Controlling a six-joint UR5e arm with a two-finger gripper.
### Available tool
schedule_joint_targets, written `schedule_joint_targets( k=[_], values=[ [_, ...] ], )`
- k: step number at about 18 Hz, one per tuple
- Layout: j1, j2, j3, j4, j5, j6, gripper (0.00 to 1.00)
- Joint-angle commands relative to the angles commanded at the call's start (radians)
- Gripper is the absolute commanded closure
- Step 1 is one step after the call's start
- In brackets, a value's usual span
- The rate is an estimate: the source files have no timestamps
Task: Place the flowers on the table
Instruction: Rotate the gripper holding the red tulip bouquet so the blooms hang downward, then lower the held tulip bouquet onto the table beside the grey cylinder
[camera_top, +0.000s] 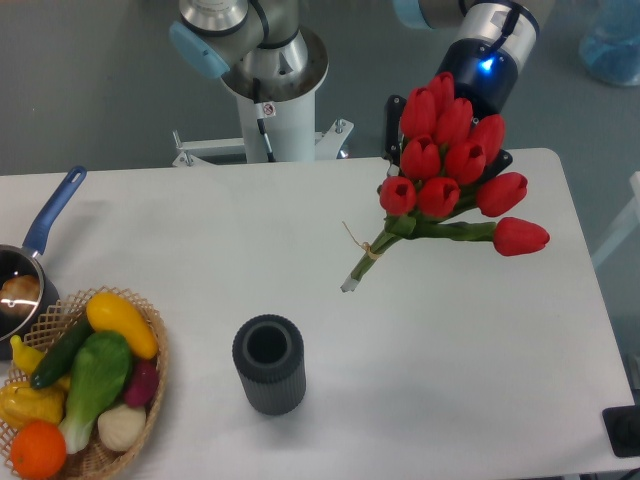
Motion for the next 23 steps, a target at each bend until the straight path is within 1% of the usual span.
schedule_joint_targets(
  k=[2, 4, 8, 9, 10, 13, 18, 21, 22, 23],
  values=[
    [0.0, 0.008, -0.009, 0.0, 0.003, 0.006, 0.57],
    [0.012, 0.008, -0.002, 0.0, 0.002, 0.002, 0.57],
    [0.008, 0.014, 0.0, 0.0, 0.017, 0.009, 0.57],
    [0.006, 0.02, 0.0, 0.0, 0.049, 0.011, 0.57],
    [0.003, 0.023, 0.002, 0.0, 0.099, 0.012, 0.57],
    [-0.003, 0.031, 0.005, 0.002, 0.201, 0.015, 0.57],
    [-0.009, 0.031, 0.008, -0.003, 0.432, 0.052, 0.57],
    [-0.05, 0.023, 0.0, -0.011, 0.604, 0.087, 0.57],
    [-0.083, 0.014, -0.003, -0.011, 0.696, 0.094, 0.57],
    [-0.101, 0.0, -0.005, -0.012, 0.757, 0.095, 0.57]
  ],
)
